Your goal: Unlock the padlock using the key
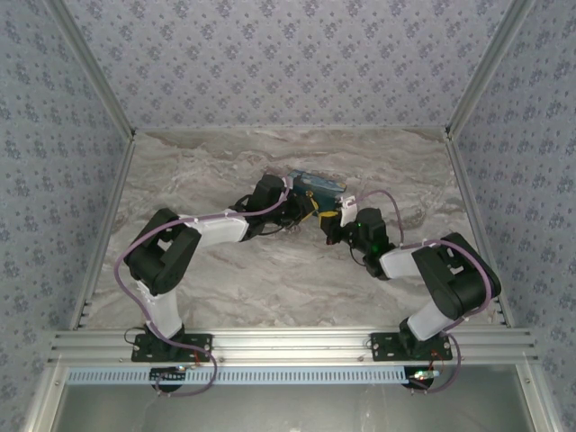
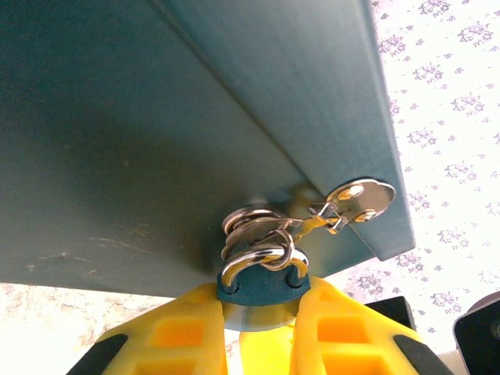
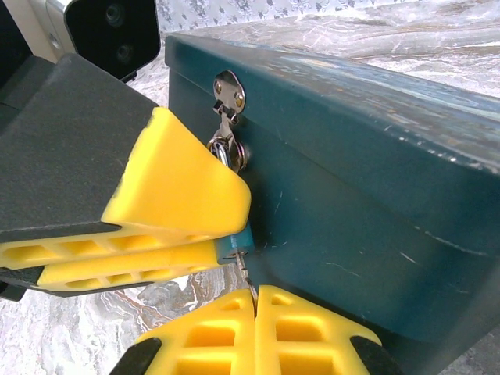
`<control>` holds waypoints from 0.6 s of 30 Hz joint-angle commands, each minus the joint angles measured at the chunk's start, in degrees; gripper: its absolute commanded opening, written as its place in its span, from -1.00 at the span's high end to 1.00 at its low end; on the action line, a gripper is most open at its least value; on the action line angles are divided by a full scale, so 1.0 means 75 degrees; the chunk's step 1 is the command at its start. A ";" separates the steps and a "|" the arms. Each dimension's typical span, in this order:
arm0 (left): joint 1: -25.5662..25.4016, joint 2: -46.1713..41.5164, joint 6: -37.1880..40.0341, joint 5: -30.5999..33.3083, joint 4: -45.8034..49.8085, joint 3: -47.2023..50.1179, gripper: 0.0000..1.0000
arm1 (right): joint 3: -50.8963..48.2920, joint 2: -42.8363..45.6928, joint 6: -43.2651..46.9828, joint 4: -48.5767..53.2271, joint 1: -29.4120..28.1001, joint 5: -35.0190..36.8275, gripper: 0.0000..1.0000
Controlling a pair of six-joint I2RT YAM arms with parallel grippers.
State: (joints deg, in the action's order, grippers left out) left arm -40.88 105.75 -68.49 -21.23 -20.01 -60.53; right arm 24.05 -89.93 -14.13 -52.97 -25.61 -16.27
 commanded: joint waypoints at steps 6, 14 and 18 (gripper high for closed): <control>-0.0248 -0.0132 0.0034 -0.0860 0.0047 -0.0108 0.75 | 0.0473 0.0199 -0.0121 -0.0827 0.0284 -0.0098 1.00; -0.0254 -0.0098 0.0026 -0.0860 0.0050 -0.0109 0.75 | 0.0436 0.0269 -0.0085 -0.0743 0.0456 -0.0146 1.00; -0.0256 -0.0053 0.0005 -0.0861 0.0050 -0.0109 0.75 | 0.0436 0.0364 -0.0050 -0.0668 0.0531 -0.0196 1.00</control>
State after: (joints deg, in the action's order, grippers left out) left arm -40.91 105.75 -68.71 -21.67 -21.17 -60.58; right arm 24.32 -89.45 -14.52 -52.90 -23.20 -20.45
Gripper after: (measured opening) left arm 0.179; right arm 0.053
